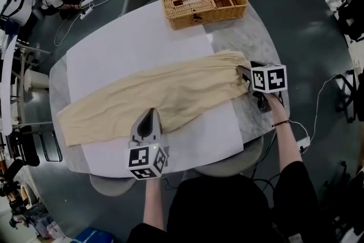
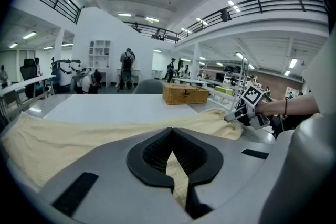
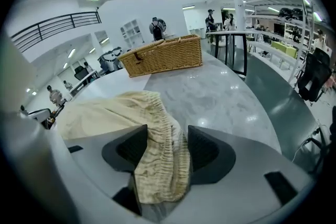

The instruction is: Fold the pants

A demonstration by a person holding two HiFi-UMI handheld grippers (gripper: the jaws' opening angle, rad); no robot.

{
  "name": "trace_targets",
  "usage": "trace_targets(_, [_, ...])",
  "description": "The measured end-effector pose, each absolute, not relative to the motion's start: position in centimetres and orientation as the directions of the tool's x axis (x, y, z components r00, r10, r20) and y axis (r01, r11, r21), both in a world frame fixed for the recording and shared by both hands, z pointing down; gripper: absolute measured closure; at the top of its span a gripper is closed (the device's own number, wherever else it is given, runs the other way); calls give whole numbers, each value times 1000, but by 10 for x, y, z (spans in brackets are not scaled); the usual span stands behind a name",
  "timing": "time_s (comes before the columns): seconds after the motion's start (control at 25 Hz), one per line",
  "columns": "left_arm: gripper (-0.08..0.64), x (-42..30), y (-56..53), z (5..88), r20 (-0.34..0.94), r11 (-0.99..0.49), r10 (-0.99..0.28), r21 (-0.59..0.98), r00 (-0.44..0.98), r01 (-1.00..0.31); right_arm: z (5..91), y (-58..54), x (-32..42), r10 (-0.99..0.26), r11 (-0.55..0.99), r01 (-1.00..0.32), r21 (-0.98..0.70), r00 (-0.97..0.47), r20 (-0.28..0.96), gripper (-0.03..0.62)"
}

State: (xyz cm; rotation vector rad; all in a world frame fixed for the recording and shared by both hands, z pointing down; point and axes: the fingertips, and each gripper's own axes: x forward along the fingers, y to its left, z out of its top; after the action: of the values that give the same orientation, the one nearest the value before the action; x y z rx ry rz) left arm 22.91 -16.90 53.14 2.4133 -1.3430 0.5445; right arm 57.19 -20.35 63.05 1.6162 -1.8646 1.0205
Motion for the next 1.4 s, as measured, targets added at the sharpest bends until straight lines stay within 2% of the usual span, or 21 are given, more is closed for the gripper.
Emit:
trace_targets(0.28, [546,227,-165,529,475,-474,-752,93,457,-876,635,-202,572,-569,87,-994,-70,-107,816,388])
trace_targets(0.44, [546,225,-161,529,475,-460,-759,93,445,-883,635,-202,569,-568,103,-994,-38,-90,818,406])
trace_targets(0.6, [546,223,-156,529,476,-447,-765,91,433,-890,635,-202,562,-559,132,-990,-44,-111,822,469])
trace_targets(0.72, [546,222,-152,526,473,-436,-773,88,423,-896,634,-202,559,-552,134,-988,-82,-144,821,526])
trace_targets(0.84, [546,219,-149,524,470,-425,-780,86,413,-901,635,-202,558,-543,111,-981,-156,-192,817,545])
trace_targets(1.08, [546,207,-142,518,465,-402,-795,76,389,-912,616,-199,559,-569,27,-925,-379,-326,754,548])
trace_targets(1.4, [546,184,-131,499,434,-357,-831,60,347,-932,564,-200,539,-587,68,-847,-527,-462,665,549])
